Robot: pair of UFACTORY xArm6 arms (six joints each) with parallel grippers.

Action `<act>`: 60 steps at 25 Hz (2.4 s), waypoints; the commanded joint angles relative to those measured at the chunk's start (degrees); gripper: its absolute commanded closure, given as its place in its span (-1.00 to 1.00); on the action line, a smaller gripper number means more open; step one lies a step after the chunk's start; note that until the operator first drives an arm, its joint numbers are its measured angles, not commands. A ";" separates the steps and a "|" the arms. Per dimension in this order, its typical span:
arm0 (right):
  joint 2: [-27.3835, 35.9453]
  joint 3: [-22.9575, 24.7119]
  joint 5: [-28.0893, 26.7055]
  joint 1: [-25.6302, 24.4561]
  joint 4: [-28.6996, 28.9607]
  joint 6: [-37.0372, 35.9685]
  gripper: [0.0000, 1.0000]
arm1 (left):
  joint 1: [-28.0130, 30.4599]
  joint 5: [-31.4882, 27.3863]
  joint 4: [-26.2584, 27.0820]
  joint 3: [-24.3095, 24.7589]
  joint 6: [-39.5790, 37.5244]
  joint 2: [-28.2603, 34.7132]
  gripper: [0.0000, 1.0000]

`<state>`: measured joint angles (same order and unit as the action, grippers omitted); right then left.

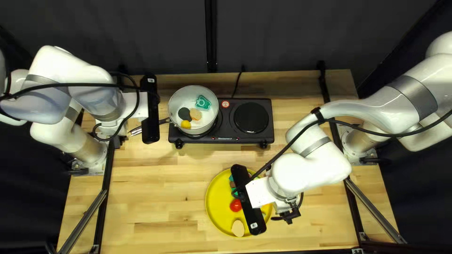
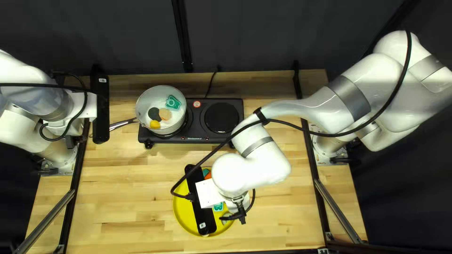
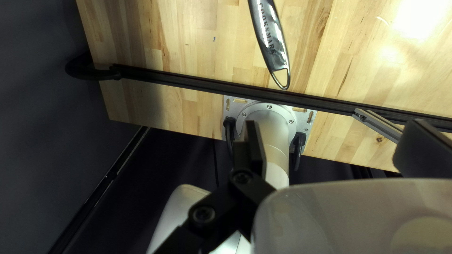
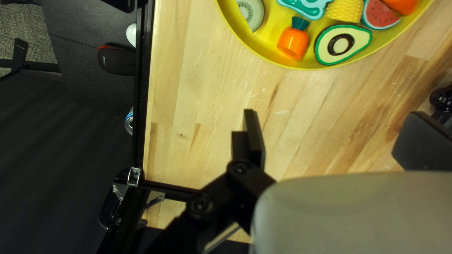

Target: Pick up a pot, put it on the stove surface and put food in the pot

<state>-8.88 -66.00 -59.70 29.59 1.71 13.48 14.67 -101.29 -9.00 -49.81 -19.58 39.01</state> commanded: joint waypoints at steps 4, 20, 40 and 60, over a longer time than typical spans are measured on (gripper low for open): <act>-9.17 -3.09 9.62 0.03 -0.54 -2.51 -1.00 | -3.52 -4.05 -3.77 -3.52 5.17 3.54 -1.00; -19.23 -12.54 13.36 2.61 3.68 -9.43 -1.00 | -0.08 -10.14 -7.12 -12.09 5.81 2.82 -1.00; -22.23 -11.40 16.41 1.21 4.61 -14.99 -1.00 | -0.08 -10.14 -7.12 -12.09 5.81 2.82 -1.00; -23.63 -12.64 15.54 1.11 3.10 -16.33 0.81 | -0.08 -10.14 -7.12 -12.09 5.81 2.82 -1.00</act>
<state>-32.51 -78.64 -44.16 30.70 4.80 -2.83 14.60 -111.43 -16.13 -61.90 -13.76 41.83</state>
